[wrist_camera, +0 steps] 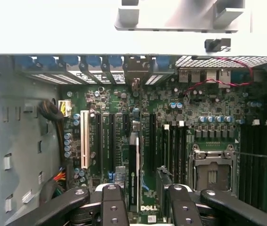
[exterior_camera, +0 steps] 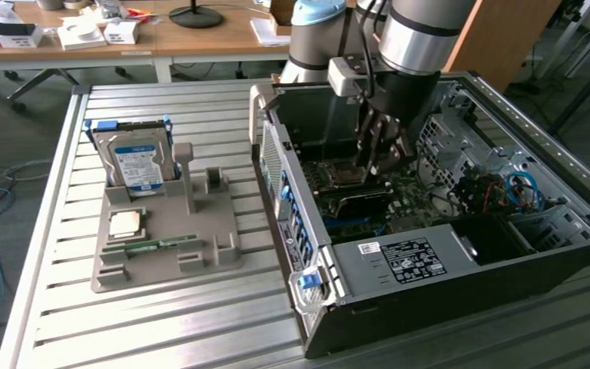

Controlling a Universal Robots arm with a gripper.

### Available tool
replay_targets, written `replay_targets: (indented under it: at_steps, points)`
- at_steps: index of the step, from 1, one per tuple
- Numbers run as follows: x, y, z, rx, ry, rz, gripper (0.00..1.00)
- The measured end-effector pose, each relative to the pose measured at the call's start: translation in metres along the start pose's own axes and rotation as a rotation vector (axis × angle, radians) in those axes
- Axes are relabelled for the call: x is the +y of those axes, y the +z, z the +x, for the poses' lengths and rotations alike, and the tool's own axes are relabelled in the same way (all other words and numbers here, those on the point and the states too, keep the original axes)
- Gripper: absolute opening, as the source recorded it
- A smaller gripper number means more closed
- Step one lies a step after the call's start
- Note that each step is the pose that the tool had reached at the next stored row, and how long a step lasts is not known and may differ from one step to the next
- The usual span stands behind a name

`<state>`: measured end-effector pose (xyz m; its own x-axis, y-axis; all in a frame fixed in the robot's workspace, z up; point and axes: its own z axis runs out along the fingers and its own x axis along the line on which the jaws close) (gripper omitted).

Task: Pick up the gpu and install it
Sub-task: 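Insert the gpu into the slot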

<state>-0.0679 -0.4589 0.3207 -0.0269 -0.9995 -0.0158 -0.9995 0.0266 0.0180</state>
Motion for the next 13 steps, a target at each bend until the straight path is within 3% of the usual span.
replay_targets:
  at_steps: [4, 13]
  points:
    - [0.0001, -0.0063, -0.0001, 0.0001, 0.000, 0.0000, 0.40]
    - [-0.0015, -0.0066, -0.0002, 0.0002, 0.000, -0.0001, 0.40]
